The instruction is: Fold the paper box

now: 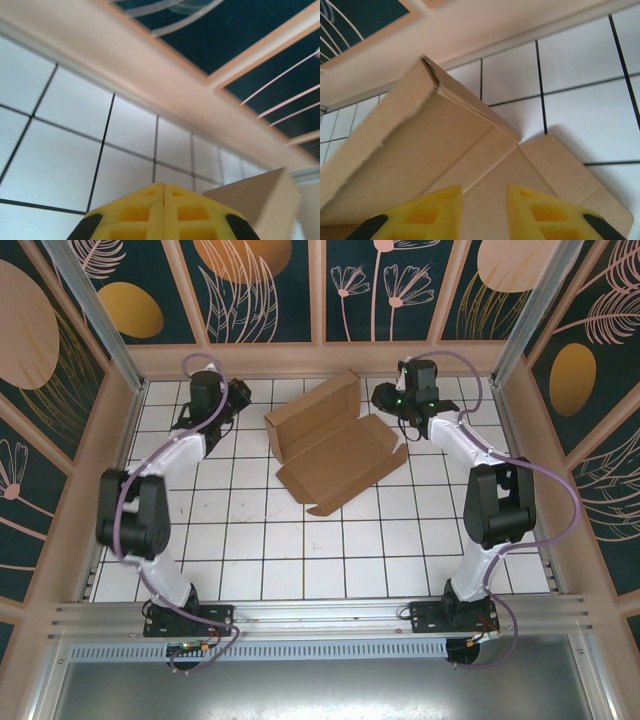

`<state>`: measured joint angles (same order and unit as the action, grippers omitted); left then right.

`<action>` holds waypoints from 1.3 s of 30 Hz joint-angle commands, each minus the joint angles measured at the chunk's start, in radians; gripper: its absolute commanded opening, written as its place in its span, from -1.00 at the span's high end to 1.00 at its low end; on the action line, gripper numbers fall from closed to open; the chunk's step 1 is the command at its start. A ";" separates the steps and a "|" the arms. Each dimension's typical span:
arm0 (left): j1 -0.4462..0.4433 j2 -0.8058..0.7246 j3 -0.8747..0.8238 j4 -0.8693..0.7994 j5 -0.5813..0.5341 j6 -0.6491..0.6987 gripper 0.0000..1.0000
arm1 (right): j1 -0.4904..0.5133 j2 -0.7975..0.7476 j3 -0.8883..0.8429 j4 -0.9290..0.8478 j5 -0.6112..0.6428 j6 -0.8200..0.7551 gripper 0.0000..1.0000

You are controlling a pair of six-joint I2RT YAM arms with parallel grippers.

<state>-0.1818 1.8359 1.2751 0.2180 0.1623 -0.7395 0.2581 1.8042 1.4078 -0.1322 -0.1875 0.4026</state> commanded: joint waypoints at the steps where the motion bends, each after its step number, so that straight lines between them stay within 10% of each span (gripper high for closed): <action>1: -0.006 0.113 0.039 -0.087 0.162 0.042 1.00 | 0.010 -0.019 -0.014 0.000 0.002 0.005 0.44; 8: -0.055 0.098 -0.119 0.107 0.347 -0.114 1.00 | 0.015 0.037 0.044 -0.066 0.042 -0.043 0.36; 22: -0.430 0.019 -0.332 0.386 0.264 -0.363 0.98 | 0.010 0.161 0.258 -0.252 -0.007 -0.134 0.09; 29: -0.366 -0.249 -0.450 0.146 -0.030 -0.237 0.82 | 0.062 0.123 0.236 -0.249 -0.072 -0.146 0.05; 39: -0.202 -0.775 -0.505 -0.124 -0.478 -0.067 0.72 | 0.403 0.226 0.319 -0.272 0.130 -0.166 0.05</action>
<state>-0.3862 1.1378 0.7418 0.2058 -0.1249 -0.9207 0.5804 1.9903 1.7012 -0.3916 -0.1448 0.2646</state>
